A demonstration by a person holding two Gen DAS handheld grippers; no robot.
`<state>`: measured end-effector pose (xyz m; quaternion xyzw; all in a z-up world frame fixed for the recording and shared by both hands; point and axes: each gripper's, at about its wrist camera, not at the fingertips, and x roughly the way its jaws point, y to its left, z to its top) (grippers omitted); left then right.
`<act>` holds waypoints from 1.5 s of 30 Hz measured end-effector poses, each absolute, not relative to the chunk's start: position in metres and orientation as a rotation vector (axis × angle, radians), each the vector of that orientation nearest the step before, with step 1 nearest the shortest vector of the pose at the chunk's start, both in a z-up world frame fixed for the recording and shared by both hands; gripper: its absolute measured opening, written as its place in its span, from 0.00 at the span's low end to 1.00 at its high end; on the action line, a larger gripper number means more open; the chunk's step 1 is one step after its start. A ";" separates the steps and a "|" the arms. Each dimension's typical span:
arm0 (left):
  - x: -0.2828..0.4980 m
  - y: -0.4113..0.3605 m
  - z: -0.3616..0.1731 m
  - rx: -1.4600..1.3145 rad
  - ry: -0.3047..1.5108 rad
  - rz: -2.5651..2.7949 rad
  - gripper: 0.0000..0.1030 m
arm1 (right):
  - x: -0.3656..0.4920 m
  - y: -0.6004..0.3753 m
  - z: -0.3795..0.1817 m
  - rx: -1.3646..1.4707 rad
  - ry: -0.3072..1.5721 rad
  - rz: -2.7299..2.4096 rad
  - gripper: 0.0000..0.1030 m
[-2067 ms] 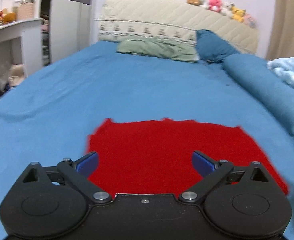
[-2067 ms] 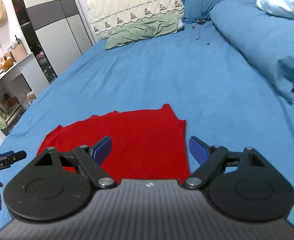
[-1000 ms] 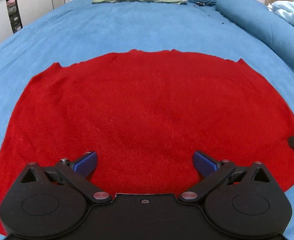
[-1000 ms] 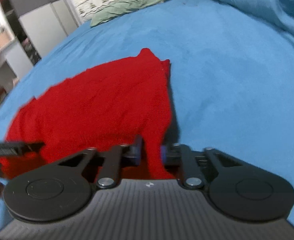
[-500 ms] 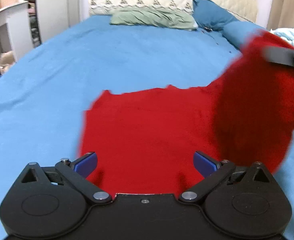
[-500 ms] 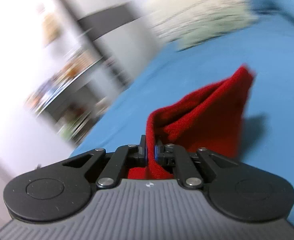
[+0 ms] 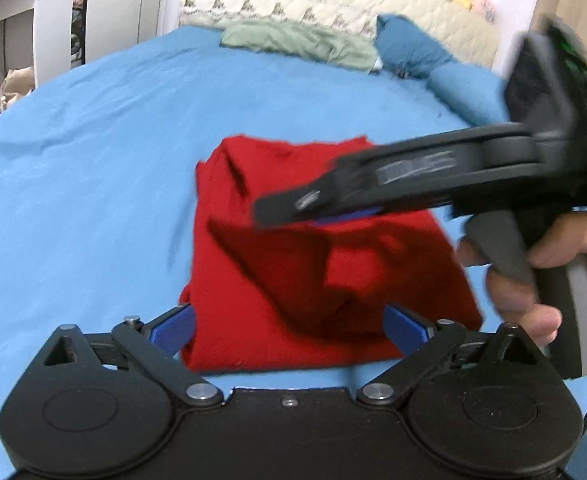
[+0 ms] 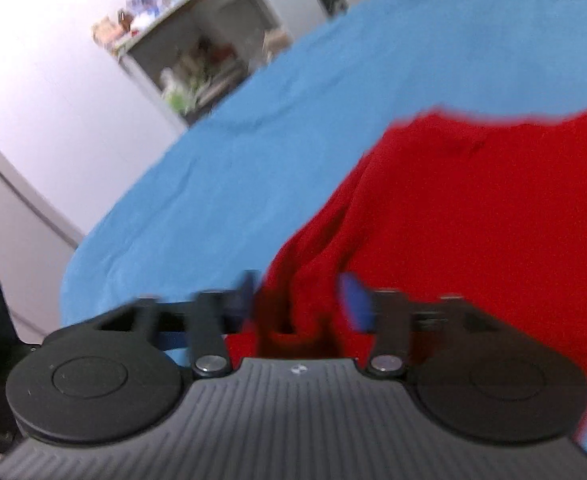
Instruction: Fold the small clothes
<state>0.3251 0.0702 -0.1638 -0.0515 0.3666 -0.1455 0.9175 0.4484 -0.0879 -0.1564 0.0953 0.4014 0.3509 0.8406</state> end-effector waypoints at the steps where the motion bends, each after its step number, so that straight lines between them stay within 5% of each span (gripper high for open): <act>1: 0.326 0.070 -0.163 -0.123 0.749 -0.312 0.94 | 0.443 -0.098 -0.147 0.186 0.809 0.719 0.82; 10: 0.345 0.069 -0.163 -0.271 0.746 -0.305 0.73 | 0.363 -0.176 -0.146 0.077 0.719 0.402 0.83; 13: 0.354 0.070 -0.164 -0.284 0.771 -0.284 0.54 | 0.329 -0.176 -0.170 0.109 0.729 0.338 0.83; 16: 0.360 0.071 -0.168 -0.287 0.803 -0.264 0.06 | 0.308 -0.175 -0.189 0.129 0.732 0.308 0.83; 26: 0.350 0.084 -0.129 -0.332 0.666 -0.265 0.05 | 0.320 -0.138 -0.223 0.038 0.693 0.202 0.81; 29: 0.340 0.095 -0.121 -0.358 0.632 -0.258 0.05 | 0.316 -0.148 -0.213 0.049 0.670 0.112 0.63; 36: 0.328 0.102 -0.192 -0.324 0.746 -0.152 0.08 | 0.311 -0.163 -0.218 0.015 0.725 0.125 0.63; 43: 0.311 0.095 -0.186 -0.268 0.694 -0.074 0.23 | 0.312 -0.166 -0.215 -0.008 0.740 0.160 0.63; 45: 0.312 0.093 -0.184 -0.183 0.713 0.009 0.43 | 0.311 -0.169 -0.210 -0.013 0.751 0.181 0.67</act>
